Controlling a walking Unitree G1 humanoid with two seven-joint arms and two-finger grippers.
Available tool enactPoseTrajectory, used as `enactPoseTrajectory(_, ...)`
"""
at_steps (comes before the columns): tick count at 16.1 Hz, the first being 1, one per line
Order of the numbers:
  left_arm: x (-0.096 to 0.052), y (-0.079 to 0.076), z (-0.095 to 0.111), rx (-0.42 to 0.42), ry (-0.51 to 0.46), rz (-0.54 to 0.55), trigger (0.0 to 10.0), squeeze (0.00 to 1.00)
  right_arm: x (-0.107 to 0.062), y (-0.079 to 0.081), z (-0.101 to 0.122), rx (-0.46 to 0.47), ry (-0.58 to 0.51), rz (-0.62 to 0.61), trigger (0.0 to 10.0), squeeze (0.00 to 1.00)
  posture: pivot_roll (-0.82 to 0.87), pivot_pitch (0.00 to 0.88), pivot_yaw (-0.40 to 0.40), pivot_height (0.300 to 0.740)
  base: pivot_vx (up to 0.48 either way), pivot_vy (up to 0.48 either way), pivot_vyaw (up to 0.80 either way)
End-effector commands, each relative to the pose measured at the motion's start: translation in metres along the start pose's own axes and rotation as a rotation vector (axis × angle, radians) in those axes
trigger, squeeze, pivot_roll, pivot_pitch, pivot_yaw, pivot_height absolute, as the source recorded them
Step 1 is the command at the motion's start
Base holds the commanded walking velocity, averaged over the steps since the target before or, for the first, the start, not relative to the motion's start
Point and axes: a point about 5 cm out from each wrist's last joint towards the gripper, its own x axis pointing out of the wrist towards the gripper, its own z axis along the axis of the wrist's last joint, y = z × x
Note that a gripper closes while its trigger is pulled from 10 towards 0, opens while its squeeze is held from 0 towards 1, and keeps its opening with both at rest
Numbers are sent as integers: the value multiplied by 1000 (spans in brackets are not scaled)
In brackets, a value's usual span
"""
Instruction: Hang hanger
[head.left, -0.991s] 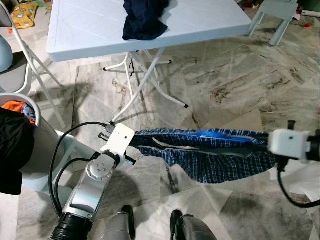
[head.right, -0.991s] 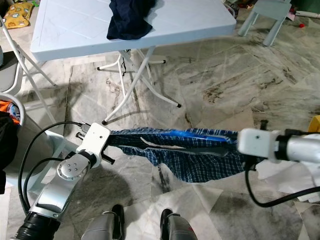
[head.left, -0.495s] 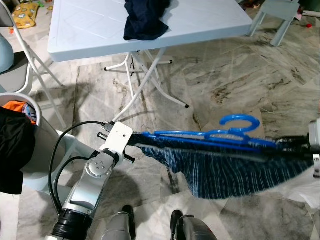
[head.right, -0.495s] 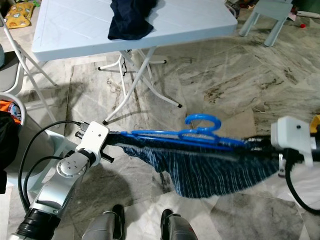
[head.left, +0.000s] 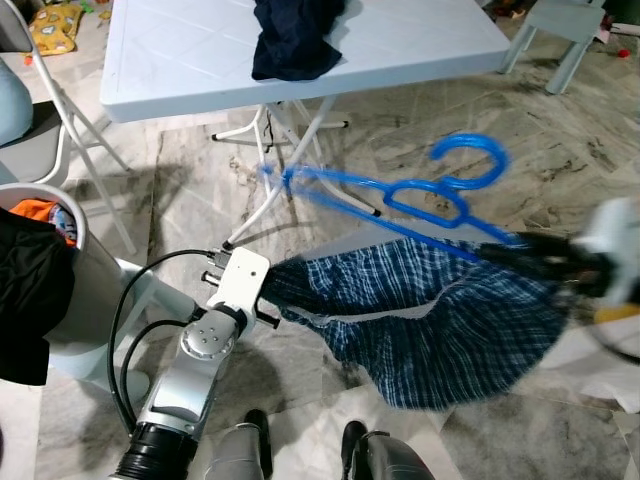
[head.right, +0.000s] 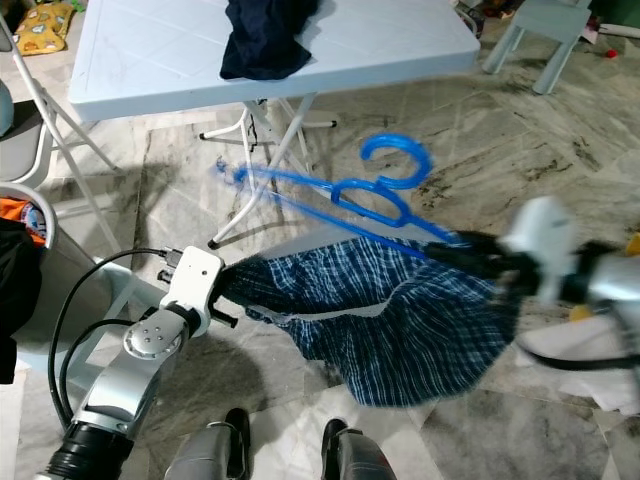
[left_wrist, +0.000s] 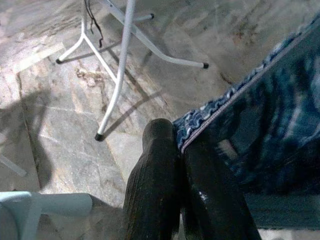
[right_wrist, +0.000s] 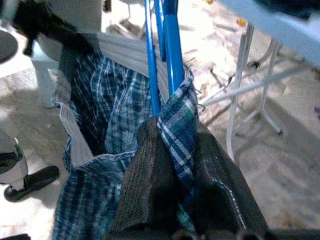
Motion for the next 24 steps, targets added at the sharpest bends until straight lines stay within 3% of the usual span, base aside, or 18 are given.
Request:
enactPoseTrajectory(1,-4,0,-7,-39,16,30,10000,1000,13,2,-1,1,-15,-98,10000,0,-80,248,-19,740,0,0,0)
enactPoseTrajectory(3,-5,-11,-3,-40,-17,-19,10000,1000,33,7,1,32,-49,-163,10000,0,-77,246,-21,740,0,0,0)
enactPoseTrajectory(5,-10,-33,3,15,-76,-166,10000,1000,54,12,2,61,-75,-254,10000,0,-76,245,-27,740,0,0,0)
enactPoseTrajectory(8,-22,-51,2,220,-165,-345,10000,1000,72,22,-10,53,-22,-301,10000,0,-69,247,-38,740,0,0,0)
enactPoseTrajectory(13,-25,-50,19,186,-278,-342,10000,1000,72,12,-17,-23,41,-317,10000,0,-68,246,-44,740,0,0,0)
enactPoseTrajectory(17,-33,-56,21,249,-345,-452,10000,1000,56,5,-32,-205,166,-149,10000,0,-68,243,-43,740,0,0,0)
enactPoseTrajectory(19,-35,-56,20,274,-354,-489,10000,1000,46,3,-41,-346,239,-68,10000,0,-67,241,-42,740,0,0,0)
enactPoseTrajectory(22,-39,-58,17,311,-351,-562,10000,1000,39,3,-45,-374,285,48,10000,0,-64,239,-40,740,0,0,0)
enactPoseTrajectory(24,-41,-48,22,270,-369,-624,10000,1000,35,9,-47,-379,283,189,10000,0,-64,237,-40,740,0,0,0)
